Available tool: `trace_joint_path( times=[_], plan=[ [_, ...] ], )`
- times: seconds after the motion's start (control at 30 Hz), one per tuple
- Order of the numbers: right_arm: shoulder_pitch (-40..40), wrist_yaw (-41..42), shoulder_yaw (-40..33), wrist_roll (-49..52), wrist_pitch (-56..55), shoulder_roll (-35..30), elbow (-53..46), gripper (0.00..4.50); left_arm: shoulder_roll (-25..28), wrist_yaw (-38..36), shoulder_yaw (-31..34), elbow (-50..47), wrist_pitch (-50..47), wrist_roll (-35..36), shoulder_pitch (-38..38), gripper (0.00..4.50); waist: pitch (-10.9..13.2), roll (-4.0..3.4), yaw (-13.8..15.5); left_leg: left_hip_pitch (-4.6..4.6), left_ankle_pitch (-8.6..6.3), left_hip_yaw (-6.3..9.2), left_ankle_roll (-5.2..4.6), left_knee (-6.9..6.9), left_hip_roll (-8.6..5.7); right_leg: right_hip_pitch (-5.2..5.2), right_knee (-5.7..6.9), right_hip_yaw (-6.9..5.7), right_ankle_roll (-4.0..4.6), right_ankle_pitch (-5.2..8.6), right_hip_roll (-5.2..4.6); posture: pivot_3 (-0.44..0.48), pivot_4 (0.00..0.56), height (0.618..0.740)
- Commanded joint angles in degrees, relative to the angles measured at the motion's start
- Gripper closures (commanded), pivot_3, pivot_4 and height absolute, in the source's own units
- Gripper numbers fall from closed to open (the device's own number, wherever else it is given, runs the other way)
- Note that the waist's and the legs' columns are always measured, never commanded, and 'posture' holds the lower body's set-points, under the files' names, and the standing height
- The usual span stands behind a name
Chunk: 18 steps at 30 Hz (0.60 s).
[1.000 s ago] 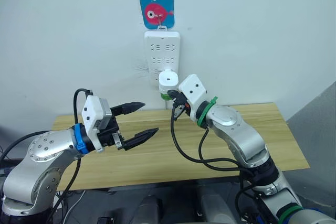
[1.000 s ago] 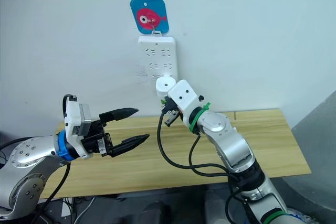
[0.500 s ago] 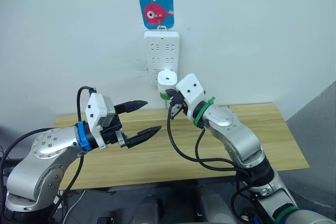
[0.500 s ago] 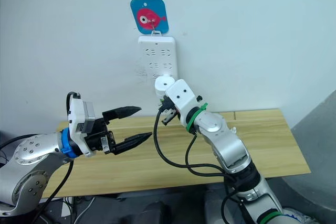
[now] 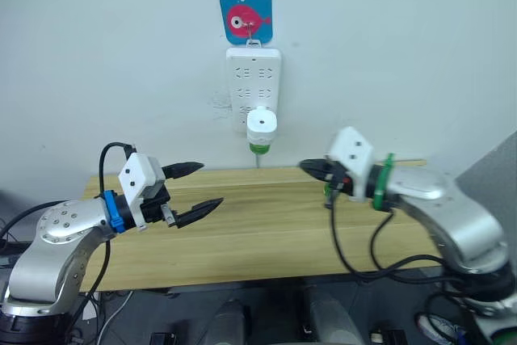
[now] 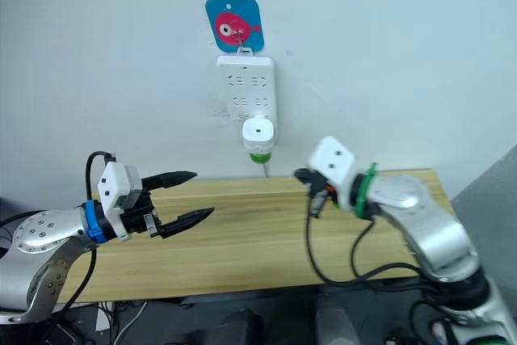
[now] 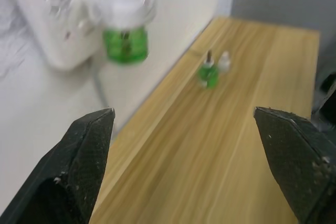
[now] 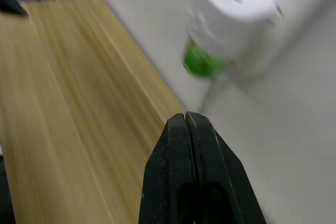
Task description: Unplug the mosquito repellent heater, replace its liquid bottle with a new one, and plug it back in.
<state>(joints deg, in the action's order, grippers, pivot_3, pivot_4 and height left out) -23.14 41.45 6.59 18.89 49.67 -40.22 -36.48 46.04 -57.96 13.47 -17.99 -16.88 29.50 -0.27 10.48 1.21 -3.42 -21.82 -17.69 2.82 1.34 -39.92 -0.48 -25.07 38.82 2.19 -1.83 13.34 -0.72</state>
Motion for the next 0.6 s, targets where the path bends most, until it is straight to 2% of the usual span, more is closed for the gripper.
trace_joint_path(
  times=[0.03, 0.2, 0.33, 0.47, 0.6],
  plan=[
    [3.65, 7.12, -8.04, 2.82, -3.28, -7.86, -2.69, 3.54, 2.09, -2.38, 2.47, 1.41, 3.68, -1.09, -0.87, 0.0, 0.0, 0.0, 0.18, 0.01, 0.0, -0.03, 0.0, 0.0, 0.02, 0.0, 0.0, 0.01, 0.0, 0.0, 0.01, -0.034, 0.109, 0.73],
    [9.75, 16.4, -19.1, 5.05, -8.4, -18.27, 0.68, 1.71, 8.13, -6.43, 3.6, 1.31, -0.01, -0.16, 0.03, 0.0, -0.06, 0.07, 0.34, 0.04, 0.0, -0.12, -0.01, 0.0, 0.06, 0.01, 0.02, 0.07, -0.01, 0.0, 0.08, -0.011, 0.102, 0.73],
    [13.98, 20.71, -23.91, 4.49, -12.8, -22.94, 4.74, 0.16, 10.77, -7.49, 5.23, 0.64, -1.54, -0.48, 2.51, 0.0, -0.18, 0.14, 0.49, 0.07, -0.01, -0.17, -0.01, 0.0, 0.09, 0.03, 0.02, 0.1, -0.01, 0.0, 0.1, 0.013, 0.092, 0.73],
    [20.03, 26.23, -27.65, 2.06, -18.83, -27.15, 9.41, 0.07, 11.68, -4.86, 5.84, 2.76, 1.51, -6.82, 5.75, 0.0, -0.43, 0.17, 1.05, 0.07, -0.01, -0.18, -0.02, 0.0, 0.1, 0.03, 0.01, 0.11, -0.01, 0.0, 0.1, 0.024, 0.085, 0.73],
    [22.1, 28.11, -29.82, 1.7, -20.84, -28.88, 12.06, 0.07, 11.35, -4.3, 5.77, 5.29, 3.0, -8.38, 4.74, 0.0, -0.84, 0.22, 1.8, 0.14, -0.01, -0.26, -0.01, -0.02, 0.11, 0.07, 0.03, 0.13, -0.01, 0.0, 0.11, 0.022, 0.083, 0.73]
  ],
)
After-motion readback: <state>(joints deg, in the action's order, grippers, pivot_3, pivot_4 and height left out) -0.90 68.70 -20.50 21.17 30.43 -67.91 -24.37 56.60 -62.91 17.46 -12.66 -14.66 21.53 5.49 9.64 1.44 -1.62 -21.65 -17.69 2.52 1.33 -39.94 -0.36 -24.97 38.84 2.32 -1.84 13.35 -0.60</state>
